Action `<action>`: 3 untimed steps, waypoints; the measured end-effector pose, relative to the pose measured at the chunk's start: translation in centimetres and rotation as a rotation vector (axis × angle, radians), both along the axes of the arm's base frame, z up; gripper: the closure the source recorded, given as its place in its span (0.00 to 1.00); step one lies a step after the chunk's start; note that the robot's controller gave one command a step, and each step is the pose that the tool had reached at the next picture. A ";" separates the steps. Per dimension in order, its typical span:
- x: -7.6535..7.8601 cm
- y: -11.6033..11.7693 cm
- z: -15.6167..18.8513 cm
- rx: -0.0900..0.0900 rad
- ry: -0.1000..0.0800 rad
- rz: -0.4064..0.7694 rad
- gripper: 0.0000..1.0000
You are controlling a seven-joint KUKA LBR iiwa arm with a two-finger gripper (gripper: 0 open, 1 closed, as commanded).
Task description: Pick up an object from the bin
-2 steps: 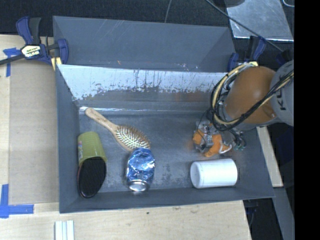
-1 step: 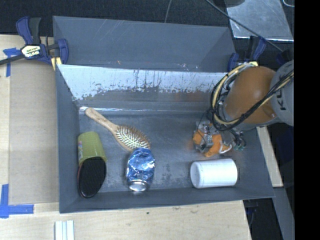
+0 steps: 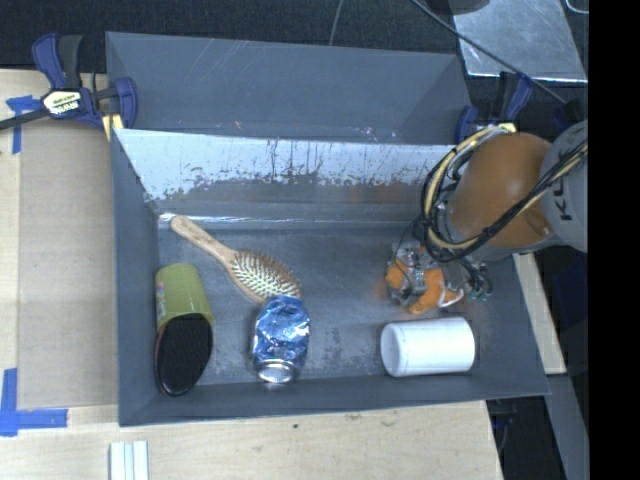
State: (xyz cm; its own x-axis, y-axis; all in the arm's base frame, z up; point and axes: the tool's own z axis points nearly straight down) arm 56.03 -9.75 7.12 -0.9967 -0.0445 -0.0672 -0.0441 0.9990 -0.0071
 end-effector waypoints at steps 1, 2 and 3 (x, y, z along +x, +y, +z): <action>0.0 0.0 0.0 0.000 0.000 0.000 1.00; 0.0 0.0 0.0 0.000 0.000 0.000 1.00; 0.0 0.0 0.0 0.000 0.000 0.000 1.00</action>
Offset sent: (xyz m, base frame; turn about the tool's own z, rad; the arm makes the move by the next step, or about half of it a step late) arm 0.0000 0.0000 0.0000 0.0000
